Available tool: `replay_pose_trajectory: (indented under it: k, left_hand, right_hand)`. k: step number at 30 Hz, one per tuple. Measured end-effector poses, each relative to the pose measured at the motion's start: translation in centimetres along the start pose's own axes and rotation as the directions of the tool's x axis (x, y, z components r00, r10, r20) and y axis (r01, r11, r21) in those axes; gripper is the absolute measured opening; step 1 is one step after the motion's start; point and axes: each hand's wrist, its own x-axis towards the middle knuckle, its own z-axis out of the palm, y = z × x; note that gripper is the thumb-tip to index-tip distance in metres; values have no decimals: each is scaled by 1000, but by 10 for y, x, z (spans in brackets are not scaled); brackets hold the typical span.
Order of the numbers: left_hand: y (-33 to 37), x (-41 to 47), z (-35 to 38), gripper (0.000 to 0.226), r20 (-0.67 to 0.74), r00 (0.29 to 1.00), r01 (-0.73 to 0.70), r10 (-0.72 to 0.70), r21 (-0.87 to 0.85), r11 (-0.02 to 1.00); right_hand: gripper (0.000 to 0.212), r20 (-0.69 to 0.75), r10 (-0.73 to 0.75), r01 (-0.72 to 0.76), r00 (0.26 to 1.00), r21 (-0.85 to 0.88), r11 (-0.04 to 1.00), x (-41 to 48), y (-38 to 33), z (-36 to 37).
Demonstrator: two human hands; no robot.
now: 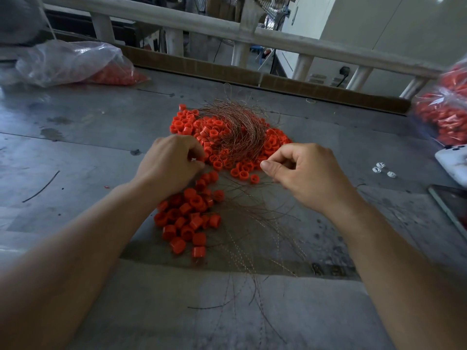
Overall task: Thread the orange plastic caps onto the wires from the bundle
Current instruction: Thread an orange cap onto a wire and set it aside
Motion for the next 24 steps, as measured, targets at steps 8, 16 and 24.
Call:
replay_pose_trajectory:
  k: [8, 16, 24]
  left_hand:
    - [3, -3, -16, 14, -71, 995, 62, -72, -125, 990]
    - [23, -17, -36, 25, 208, 955, 297, -211, -686, 664]
    - [31, -26, -36, 19, 180, 972, 234, -151, -707, 668]
  right_hand:
    - [17, -97, 59, -64, 994, -49, 997, 6, 11, -5]
    - [23, -167, 132, -145, 977, -66, 987, 16, 32, -3]
    - [20, -93, -52, 41, 994, -116, 992, 18, 26, 10]
